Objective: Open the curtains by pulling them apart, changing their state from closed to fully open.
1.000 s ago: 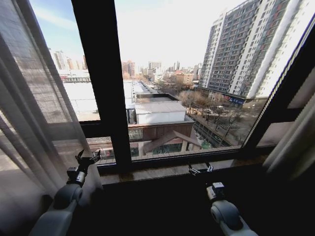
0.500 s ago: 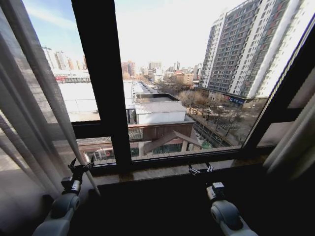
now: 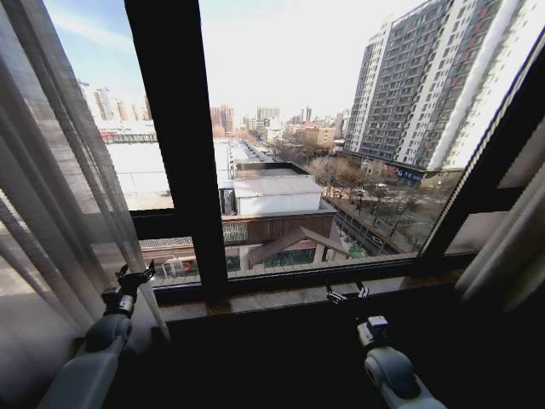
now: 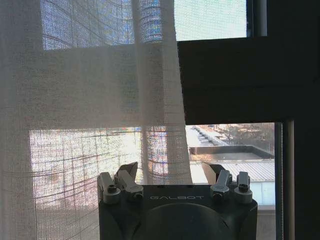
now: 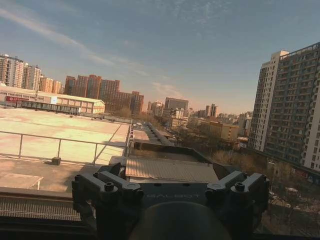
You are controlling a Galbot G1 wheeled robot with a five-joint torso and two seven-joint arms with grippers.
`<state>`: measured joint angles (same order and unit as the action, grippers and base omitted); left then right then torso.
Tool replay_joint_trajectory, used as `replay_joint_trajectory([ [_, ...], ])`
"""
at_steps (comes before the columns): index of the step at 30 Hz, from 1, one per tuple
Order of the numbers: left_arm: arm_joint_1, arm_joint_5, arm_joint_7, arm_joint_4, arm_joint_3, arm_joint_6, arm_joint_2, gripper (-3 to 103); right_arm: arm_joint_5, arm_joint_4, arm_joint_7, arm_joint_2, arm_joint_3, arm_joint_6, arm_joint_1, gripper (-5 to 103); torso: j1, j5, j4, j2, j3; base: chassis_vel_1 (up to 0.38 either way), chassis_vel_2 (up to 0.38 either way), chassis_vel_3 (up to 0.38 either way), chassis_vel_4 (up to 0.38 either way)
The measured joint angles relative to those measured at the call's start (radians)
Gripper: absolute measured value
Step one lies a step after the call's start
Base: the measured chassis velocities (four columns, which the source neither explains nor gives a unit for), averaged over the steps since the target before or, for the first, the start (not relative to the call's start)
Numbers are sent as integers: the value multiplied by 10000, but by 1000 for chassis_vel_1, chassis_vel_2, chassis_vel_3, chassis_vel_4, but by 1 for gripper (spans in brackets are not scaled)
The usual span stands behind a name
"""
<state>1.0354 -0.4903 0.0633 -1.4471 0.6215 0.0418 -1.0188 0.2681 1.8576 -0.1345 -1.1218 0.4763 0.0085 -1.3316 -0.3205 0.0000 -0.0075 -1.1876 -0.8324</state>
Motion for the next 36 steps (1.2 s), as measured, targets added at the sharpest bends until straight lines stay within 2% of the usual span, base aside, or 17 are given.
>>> replay_joint_trajectory([
  [1,0,0,0,0,0,0,0,77,0,0,0,0,0,0,0,100,0,0,0,0,0,0,0,0,0],
  [2,19,0,-13,27,0,54,-9,66,0,0,0,0,0,0,0,100,0,0,0,0,0,0,0,0,0],
  [4,27,0,-18,31,1,70,-9,66,0,0,0,0,0,0,0,100,0,0,1,0,0,0,0,0,0],
  [7,82,0,-38,42,41,177,37,50,0,0,0,0,0,0,0,100,0,0,0,0,0,0,0,0,0],
  [8,93,-3,-38,43,62,184,51,50,0,0,0,0,0,0,0,100,0,0,1,-1,0,0,0,0,0],
  [9,118,-7,-38,30,96,189,70,39,0,0,0,0,-1,0,0,100,0,0,1,0,0,0,0,0,0],
  [10,118,-7,-38,30,96,189,70,39,0,0,0,0,-1,0,0,100,0,0,1,0,0,0,0,0,0],
  [11,152,-9,-37,-2,124,192,81,34,0,0,0,0,0,0,0,100,0,1,1,0,0,0,0,0,0],
  [13,178,-10,-36,-25,140,198,83,34,0,0,0,0,0,0,0,100,0,1,1,0,0,0,0,0,0],
  [16,344,-12,-18,-153,241,224,79,18,0,0,0,0,0,0,0,100,0,1,1,-1,0,0,0,0,0],
  [17,385,-12,2,-179,268,233,68,18,0,0,0,0,0,0,0,100,0,1,1,0,1,0,0,0,0],
  [18,450,-9,41,-211,301,250,40,7,0,0,0,0,0,0,0,100,0,0,1,0,0,0,0,0,0],
  [20,491,-6,65,-224,320,268,13,7,0,0,0,0,0,0,1,100,0,0,1,0,1,0,0,0,0],
  [21,520,-2,89,-230,340,283,-17,3,0,0,0,0,0,0,0,100,0,1,1,0,1,0,0,0,0],
  [23,575,11,102,-235,345,308,-45,0,0,0,0,0,0,0,0,100,0,1,0,0,0,0,0,0,0],
  [36,559,5,93,-166,367,404,34,0,0,0,0,0,0,0,0,100,-1,2,-1,0,0,42,36,-41,-39],
])
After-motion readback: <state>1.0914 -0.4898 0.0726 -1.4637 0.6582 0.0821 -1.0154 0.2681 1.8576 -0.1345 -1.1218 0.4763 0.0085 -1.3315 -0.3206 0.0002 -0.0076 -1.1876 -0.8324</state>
